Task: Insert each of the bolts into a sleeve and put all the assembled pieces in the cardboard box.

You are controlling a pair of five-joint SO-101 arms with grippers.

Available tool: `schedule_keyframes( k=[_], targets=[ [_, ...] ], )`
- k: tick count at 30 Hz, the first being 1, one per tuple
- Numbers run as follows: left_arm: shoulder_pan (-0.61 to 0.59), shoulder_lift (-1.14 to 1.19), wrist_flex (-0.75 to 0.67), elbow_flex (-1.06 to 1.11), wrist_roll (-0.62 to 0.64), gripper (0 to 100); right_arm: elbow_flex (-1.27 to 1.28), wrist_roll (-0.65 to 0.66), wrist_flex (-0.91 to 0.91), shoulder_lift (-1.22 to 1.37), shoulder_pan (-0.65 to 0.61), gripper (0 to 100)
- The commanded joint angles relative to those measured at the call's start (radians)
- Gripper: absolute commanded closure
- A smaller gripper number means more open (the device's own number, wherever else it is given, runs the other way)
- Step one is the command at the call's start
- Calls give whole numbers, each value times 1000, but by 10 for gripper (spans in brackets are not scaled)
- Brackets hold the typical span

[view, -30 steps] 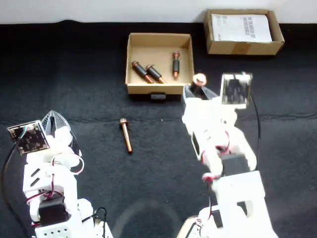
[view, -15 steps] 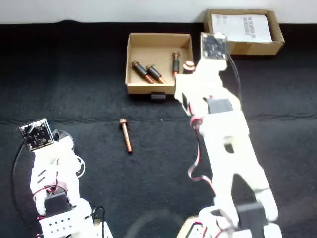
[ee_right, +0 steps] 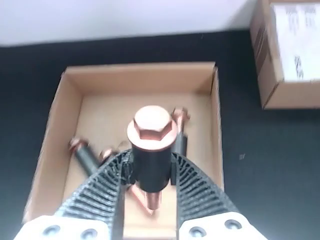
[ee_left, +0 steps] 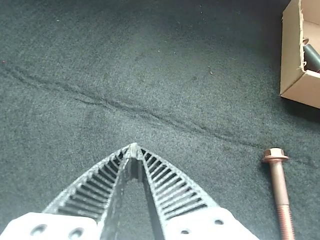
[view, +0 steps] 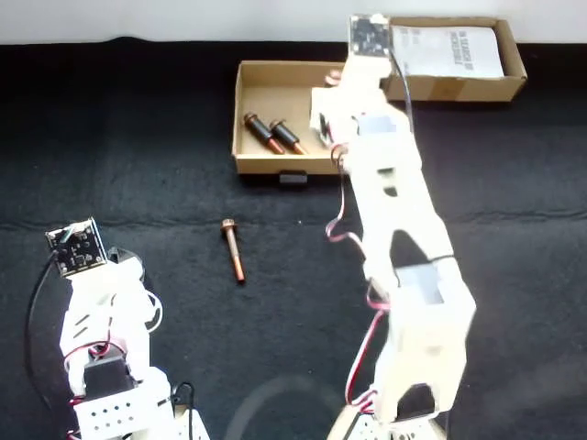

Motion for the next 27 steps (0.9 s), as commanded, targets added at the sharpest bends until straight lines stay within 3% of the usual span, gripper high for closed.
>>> schedule_keyframes(
  k=[1, 8, 13, 19, 27],
  targets=[
    [13, -4, 2, 19, -5, 991, -225, -3, 2, 125, 21, 991],
    [13, -4, 0, 19, -6, 990, -476, 69, 5, 421, 2, 991],
    [13, -5, 0, 19, -6, 990, -636, 103, 147, 542, -25, 961],
    [13, -5, 0, 19, -6, 990, -769, 270, 406, 576, -65, 774],
    [12, -4, 0, 19, -6, 990, -1228, 456, 880, 576, -68, 766]
  ],
)
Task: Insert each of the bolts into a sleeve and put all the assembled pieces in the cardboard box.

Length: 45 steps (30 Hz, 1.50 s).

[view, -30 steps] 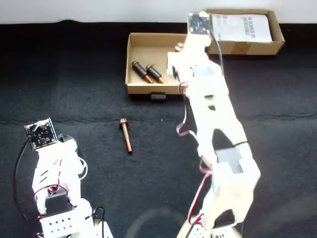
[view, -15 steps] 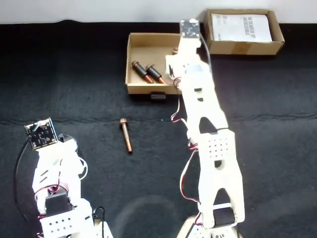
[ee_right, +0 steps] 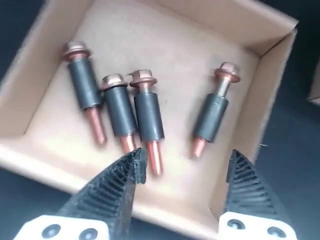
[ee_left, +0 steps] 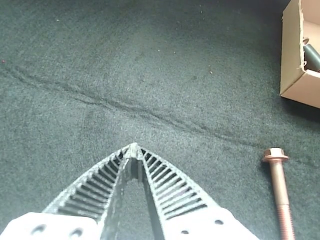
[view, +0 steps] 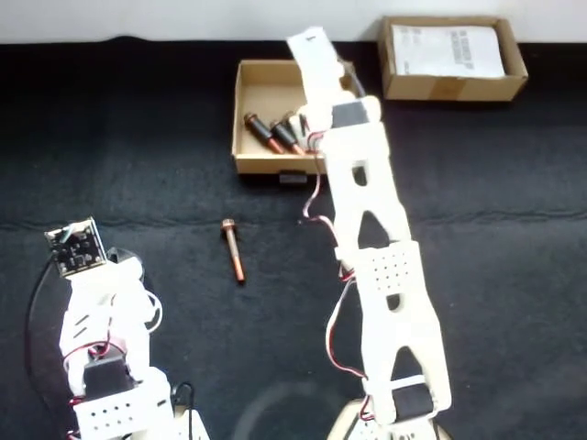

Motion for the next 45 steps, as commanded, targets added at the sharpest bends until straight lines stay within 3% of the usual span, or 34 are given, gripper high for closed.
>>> schedule_keyframes(
  k=[1, 5, 13, 18, 35, 45],
  targets=[
    [12, -2, 0, 19, -6, 990, -297, 68, 229, -16, -21, 766],
    [12, -2, 0, 19, -6, 990, -328, 71, 364, -84, -51, 766],
    [12, -2, 0, 19, -6, 990, 165, 81, 358, -314, -117, 766],
    [12, -2, 0, 19, -6, 990, 337, 261, 357, -338, -177, 766],
    [-24, -2, 2, 19, -6, 990, 526, 526, 127, -320, -157, 766],
    [-25, -4, 2, 19, -6, 990, 432, 618, 7, -136, -97, 766]
  ],
)
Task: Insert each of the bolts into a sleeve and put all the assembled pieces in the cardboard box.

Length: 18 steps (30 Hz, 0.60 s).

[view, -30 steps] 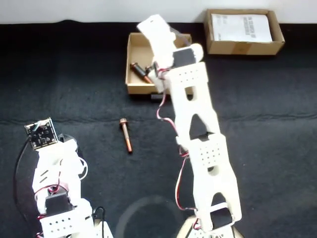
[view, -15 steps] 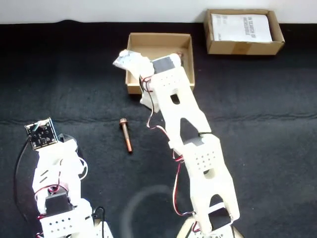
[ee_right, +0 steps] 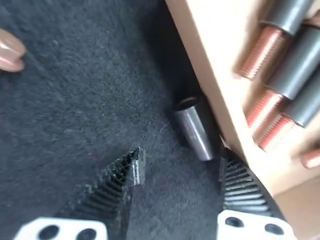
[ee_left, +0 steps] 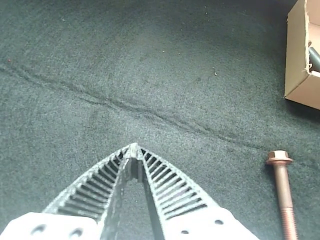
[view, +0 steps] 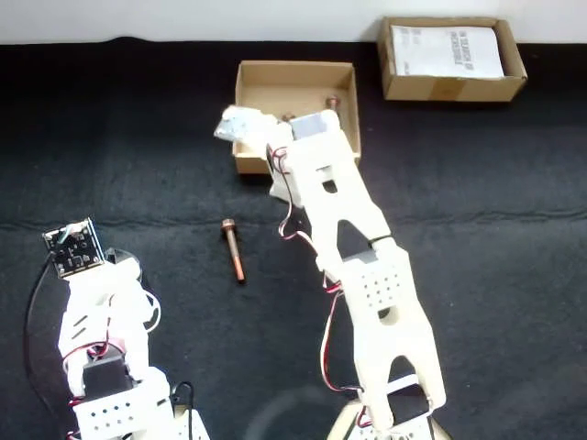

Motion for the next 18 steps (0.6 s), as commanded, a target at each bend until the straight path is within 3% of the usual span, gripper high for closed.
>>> schedule_keyframes(
  k=[1, 12, 14, 18],
  targets=[
    [-10, -4, 2, 19, -6, 989, -99, 26, -53, 51, 33, 766],
    [-10, -10, 20, 19, -8, 989, -464, 20, -73, 349, -5, 771],
    [-10, -10, 21, 19, -8, 989, -529, 23, -70, 394, -13, 814],
    [-10, -10, 21, 19, -8, 989, -618, 20, -65, 441, -16, 998]
  ],
)
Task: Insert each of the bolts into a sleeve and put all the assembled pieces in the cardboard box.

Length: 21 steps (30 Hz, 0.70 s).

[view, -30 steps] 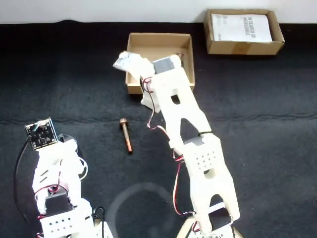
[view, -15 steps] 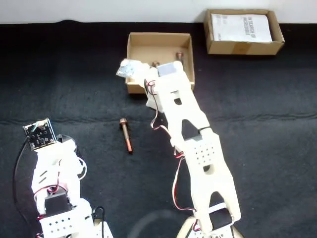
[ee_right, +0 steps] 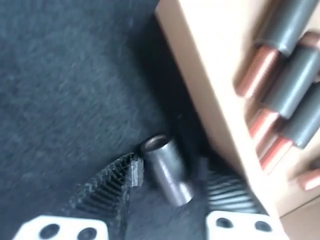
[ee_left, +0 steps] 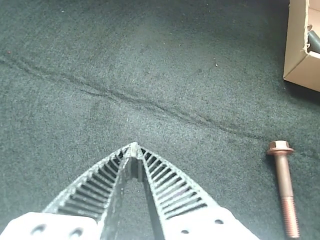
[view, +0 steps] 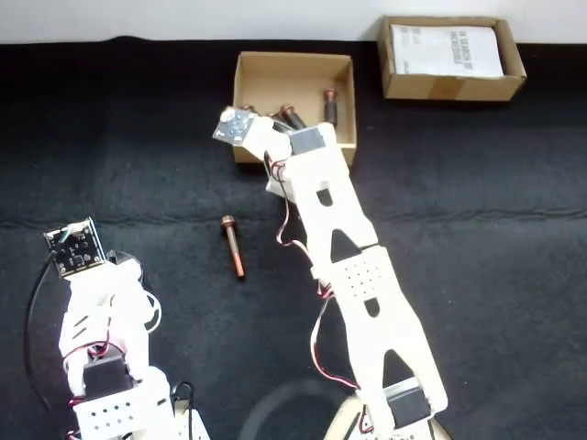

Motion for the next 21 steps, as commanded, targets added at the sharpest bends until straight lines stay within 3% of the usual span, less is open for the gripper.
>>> schedule_keyframes(
  k=[1, 9, 12, 21],
  targets=[
    [-10, -10, 5, 19, -8, 989, -82, 9, -44, 31, -10, 985],
    [-10, -2, 23, 19, -8, 914, -328, 9, 211, 15, -28, 991],
    [-10, -2, 25, 19, -8, 911, -306, 5, 294, -94, -19, 991],
    [-8, -2, 26, 19, -8, 910, -300, -183, 320, -410, 24, 991]
  ],
)
